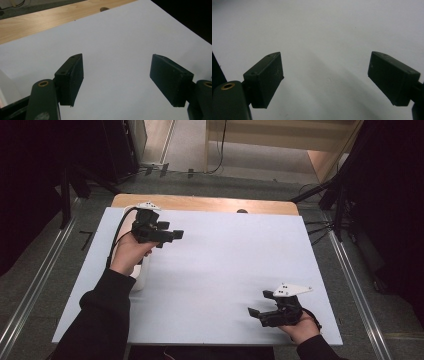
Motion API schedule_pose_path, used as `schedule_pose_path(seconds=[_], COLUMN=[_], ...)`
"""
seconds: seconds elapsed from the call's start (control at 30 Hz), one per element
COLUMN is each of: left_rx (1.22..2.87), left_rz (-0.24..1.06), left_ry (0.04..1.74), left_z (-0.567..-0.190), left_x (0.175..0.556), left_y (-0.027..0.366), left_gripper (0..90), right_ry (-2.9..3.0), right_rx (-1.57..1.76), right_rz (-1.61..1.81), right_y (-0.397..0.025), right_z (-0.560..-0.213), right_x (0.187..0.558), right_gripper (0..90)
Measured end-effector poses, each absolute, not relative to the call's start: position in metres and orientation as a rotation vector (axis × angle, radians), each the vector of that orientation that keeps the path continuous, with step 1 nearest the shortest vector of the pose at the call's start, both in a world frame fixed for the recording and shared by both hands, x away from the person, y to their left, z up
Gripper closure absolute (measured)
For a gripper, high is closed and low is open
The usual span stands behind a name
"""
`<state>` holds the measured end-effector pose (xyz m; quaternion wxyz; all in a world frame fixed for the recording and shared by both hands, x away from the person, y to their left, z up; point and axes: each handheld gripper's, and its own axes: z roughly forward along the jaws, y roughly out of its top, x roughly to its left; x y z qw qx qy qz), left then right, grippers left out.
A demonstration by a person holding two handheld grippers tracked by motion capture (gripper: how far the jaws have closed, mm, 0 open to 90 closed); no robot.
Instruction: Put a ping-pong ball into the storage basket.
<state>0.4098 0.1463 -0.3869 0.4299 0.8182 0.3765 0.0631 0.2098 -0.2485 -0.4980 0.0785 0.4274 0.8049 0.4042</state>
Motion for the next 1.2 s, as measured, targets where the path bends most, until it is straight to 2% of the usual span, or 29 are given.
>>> schedule_pose_path(seconds=[1.2], left_rx=[2.066], left_rz=[0.118], left_ry=[0.902], left_z=[-0.402], left_x=[0.367], left_y=[0.154], left_gripper=[27.2], right_ry=[2.403], right_rx=[1.278], right_rz=[1.212], right_y=[-0.249], right_z=[-0.498], right_x=[0.21], right_gripper=[11.6])
